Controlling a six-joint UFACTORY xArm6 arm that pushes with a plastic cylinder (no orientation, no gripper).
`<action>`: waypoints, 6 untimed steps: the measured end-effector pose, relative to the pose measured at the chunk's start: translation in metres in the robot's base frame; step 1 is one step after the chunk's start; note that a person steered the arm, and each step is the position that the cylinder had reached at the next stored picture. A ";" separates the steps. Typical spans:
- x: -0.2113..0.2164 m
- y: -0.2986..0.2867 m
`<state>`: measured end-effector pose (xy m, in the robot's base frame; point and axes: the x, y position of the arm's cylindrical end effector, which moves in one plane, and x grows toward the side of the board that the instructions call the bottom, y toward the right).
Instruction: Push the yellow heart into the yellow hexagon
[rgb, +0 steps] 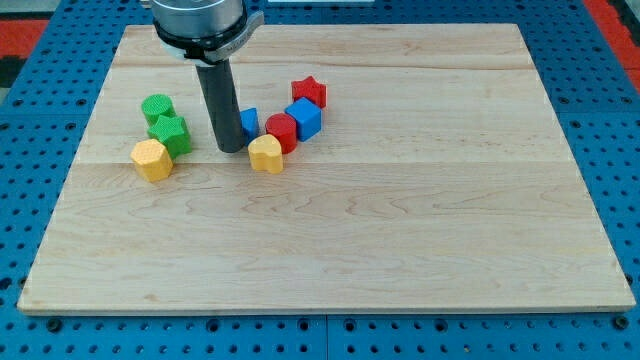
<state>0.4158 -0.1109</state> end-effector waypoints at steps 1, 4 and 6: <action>-0.010 -0.010; -0.037 0.001; 0.042 0.015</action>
<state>0.4576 -0.0959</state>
